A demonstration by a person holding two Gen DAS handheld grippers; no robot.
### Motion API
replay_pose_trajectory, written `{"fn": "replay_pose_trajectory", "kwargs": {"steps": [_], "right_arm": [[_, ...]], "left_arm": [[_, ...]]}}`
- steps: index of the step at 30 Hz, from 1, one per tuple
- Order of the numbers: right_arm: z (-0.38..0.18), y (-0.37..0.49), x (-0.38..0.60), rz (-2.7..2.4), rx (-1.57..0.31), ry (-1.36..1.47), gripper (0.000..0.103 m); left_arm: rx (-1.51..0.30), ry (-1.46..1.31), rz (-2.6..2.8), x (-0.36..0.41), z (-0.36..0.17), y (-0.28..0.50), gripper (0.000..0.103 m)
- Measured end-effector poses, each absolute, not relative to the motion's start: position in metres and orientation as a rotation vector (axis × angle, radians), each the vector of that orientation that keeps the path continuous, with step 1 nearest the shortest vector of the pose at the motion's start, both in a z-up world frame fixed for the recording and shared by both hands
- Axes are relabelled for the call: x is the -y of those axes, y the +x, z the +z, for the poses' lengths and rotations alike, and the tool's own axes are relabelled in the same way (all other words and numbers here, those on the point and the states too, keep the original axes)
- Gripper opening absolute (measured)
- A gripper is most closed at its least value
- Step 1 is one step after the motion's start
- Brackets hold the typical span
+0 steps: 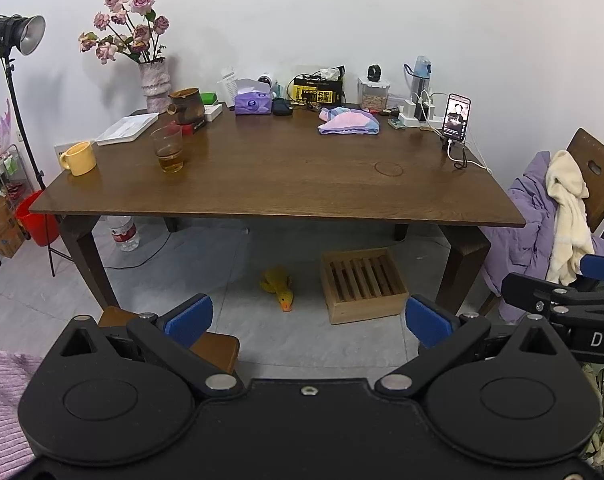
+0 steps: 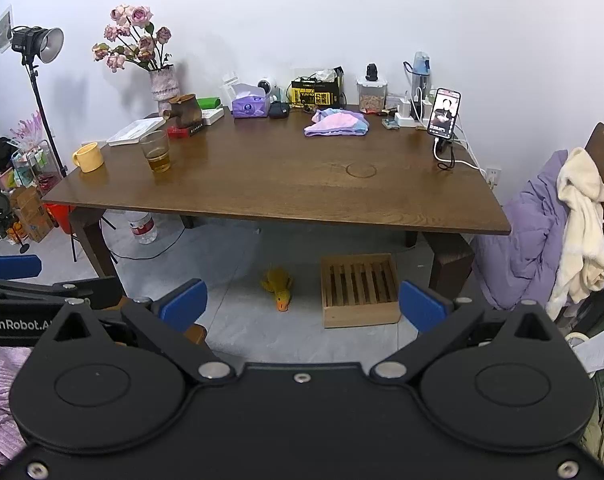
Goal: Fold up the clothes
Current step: 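Move both tools toward the pink-and-blue garment on the table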
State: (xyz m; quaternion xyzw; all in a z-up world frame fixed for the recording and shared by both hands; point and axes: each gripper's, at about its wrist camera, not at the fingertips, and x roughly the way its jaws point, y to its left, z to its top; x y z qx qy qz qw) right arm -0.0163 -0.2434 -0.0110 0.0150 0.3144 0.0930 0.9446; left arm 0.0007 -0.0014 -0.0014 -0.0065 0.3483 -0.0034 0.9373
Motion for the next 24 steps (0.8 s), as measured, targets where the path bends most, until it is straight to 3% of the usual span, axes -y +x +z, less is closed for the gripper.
{"fn": "replay_pose_trajectory", "kwargs": {"steps": [13, 24], "right_arm": [[0.001, -0.019, 0.284, 0.199, -0.379, 0.073, 0.102], [-0.016, 0.002, 0.312, 0.269, -0.365, 0.102, 0.102]], "left_arm": [[-0.667, -0.038, 0.017, 0.058, -0.013, 0.036, 0.103], [-0.599, -0.031, 0.015, 0.079, -0.028, 0.059, 0.103]]}}
